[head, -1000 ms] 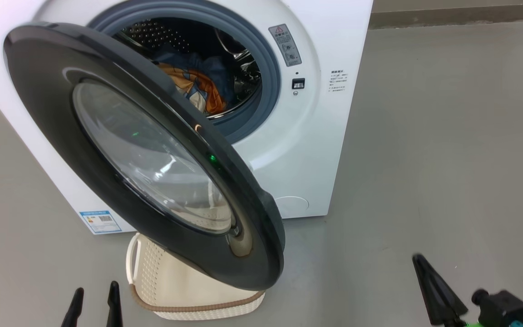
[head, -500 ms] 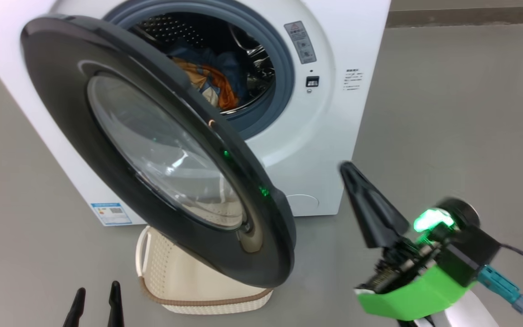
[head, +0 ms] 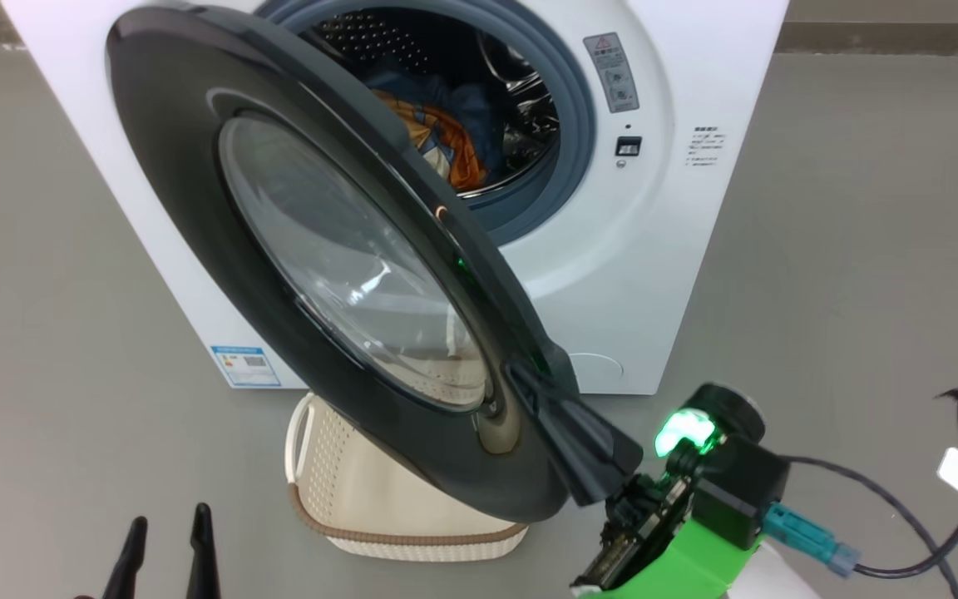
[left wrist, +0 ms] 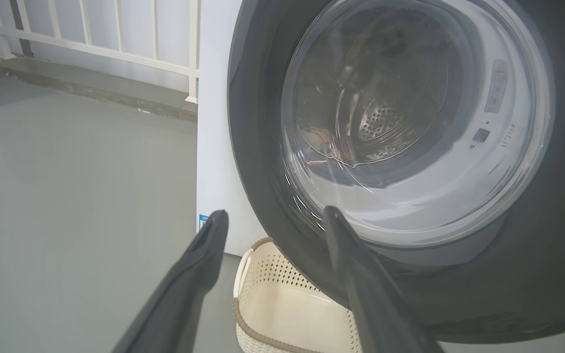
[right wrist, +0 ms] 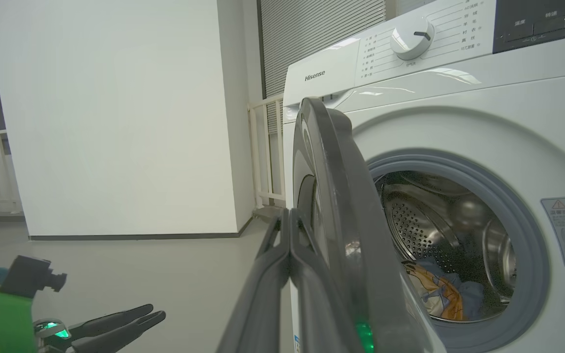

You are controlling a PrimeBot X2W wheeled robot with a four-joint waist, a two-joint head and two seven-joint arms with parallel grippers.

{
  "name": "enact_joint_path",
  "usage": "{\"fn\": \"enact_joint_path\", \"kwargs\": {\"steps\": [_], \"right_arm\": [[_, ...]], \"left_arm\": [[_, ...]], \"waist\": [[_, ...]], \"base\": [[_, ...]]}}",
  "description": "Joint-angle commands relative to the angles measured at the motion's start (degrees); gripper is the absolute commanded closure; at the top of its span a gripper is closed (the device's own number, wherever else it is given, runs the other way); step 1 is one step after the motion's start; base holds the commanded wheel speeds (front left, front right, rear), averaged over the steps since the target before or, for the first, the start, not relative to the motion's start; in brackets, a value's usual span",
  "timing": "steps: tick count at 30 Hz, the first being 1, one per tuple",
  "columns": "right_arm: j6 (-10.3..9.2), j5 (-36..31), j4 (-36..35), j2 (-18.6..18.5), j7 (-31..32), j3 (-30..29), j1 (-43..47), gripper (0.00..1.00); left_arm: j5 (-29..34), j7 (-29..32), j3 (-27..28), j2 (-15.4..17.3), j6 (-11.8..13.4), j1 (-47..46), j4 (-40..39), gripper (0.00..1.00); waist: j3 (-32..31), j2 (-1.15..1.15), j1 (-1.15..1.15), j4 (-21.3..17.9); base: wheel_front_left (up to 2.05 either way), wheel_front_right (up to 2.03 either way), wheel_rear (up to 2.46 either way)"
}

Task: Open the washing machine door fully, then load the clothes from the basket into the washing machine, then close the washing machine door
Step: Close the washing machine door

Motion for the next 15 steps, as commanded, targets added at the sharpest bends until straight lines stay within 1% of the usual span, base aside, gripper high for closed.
{"fn": "enact_joint_path", "kwargs": {"steps": [1, 9, 15], "right_arm": [[0.09, 1.01, -0.09, 0.43, -0.27, 1.36, 0.34, 1.0], [0.09, 2.47, 5.53, 0.1, -0.27, 1.0, 2.5, 1.0], [0.09, 3.15, 7.46, 0.14, -0.27, 0.04, 1.78, 1.0]], "left_arm": [[0.36, -0.37, 2.38, 0.28, 0.31, -2.44, -1.44, 0.0], [0.84, -0.37, 3.11, 0.28, 0.37, -3.71, -2.4, 0.0], [1.0, -0.37, 2.7, 0.28, 0.45, -4.37, -2.62, 0.0]], "waist": [[0.4, 0.0, 0.0, 0.55], [2.6, 0.0, 0.0, 0.53], [4.1, 0.0, 0.0, 0.15]], "base": [[0.0, 0.0, 0.0], [0.0, 0.0, 0.0], [0.0, 0.0, 0.0]]}}
